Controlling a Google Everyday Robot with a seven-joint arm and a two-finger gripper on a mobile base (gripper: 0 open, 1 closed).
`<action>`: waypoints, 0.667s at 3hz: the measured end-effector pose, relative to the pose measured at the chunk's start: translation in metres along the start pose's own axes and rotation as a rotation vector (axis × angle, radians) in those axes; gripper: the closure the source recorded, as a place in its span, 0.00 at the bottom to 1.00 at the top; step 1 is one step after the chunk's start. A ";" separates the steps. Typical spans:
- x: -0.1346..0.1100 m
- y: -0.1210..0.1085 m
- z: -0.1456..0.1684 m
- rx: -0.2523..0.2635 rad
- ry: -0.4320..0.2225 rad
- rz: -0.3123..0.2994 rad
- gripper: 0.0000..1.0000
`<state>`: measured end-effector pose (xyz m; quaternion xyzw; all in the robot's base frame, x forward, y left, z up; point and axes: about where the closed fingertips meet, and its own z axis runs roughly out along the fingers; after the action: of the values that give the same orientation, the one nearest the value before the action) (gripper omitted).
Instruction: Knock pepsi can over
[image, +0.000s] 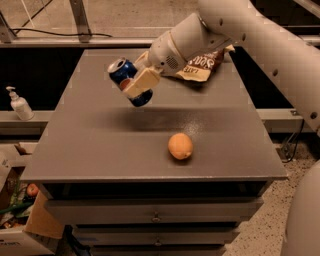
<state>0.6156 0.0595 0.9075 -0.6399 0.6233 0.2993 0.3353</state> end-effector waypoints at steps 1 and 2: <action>0.006 0.001 -0.025 0.000 0.145 -0.023 1.00; 0.012 0.003 -0.039 -0.015 0.292 -0.049 1.00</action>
Offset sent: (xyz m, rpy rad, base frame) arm -0.0065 -0.0621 0.0214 -0.4955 -0.0463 0.0532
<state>0.6115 0.0211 0.9213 -0.6942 0.6473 0.1993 0.2438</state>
